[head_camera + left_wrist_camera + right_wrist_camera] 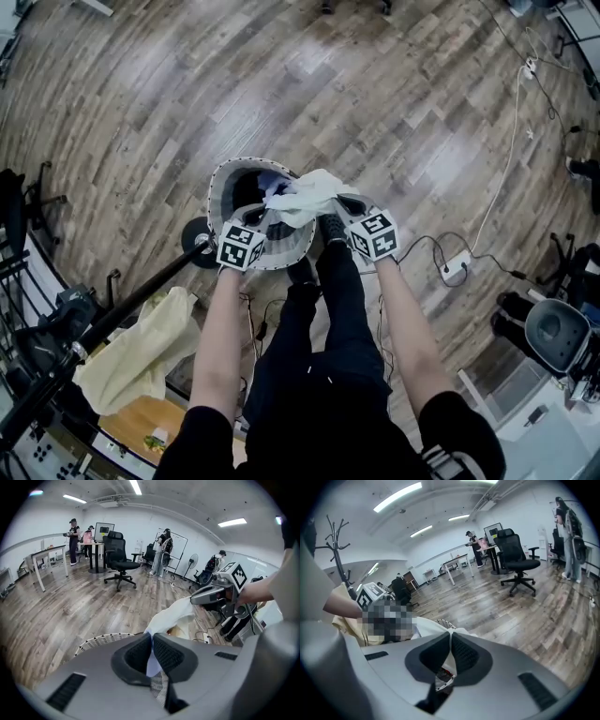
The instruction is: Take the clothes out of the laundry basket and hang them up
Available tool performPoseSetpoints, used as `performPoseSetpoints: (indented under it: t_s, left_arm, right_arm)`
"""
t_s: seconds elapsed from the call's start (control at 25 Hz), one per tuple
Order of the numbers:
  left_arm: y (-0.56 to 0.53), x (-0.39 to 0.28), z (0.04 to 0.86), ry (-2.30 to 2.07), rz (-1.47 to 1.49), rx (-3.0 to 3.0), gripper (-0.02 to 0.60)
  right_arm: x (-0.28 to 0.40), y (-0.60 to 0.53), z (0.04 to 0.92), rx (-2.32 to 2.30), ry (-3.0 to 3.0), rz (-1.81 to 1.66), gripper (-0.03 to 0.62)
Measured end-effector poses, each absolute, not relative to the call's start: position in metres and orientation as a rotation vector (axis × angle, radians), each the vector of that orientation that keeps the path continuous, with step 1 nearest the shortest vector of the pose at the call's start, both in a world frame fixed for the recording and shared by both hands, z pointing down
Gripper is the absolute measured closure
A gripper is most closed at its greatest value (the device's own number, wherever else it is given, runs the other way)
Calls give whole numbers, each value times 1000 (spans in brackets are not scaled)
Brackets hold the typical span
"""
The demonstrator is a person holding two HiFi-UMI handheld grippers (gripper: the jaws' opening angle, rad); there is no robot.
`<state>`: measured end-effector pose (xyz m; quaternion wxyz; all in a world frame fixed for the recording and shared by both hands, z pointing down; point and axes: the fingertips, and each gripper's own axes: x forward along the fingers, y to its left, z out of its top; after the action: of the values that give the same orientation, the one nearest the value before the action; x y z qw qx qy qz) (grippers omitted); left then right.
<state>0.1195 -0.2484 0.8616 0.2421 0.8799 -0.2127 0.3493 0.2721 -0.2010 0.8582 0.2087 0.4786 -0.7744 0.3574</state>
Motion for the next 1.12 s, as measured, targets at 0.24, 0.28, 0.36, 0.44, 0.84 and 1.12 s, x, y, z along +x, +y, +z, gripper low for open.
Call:
performPoseSetpoints:
  t_s: [0.24,0.28,0.36,0.44,0.84,1.12]
  left_arm:
    - [-238,98,816,-614,948,2436,548]
    - [-237,95,808,-624,943,2443,549]
    - [-235,89,792,-648,919,2452,549]
    - [-233,84,776,-674,883,2457,548]
    - [-214,51,699,-730,820,2515,549]
    - [-202,24,640,-808,763,2608,549]
  right_arm:
    - [255,-196,811,1324,-2183,936,574]
    - [253,-196,804,1328,-2187,926,574]
    - [249,-195,789,1343,-2196,901,574]
    - [245,-193,772,1365,-2207,873,574]
    - [216,-185,685,1389,-2261,742,576]
    - [192,-187,622,1444,-2341,596,576]
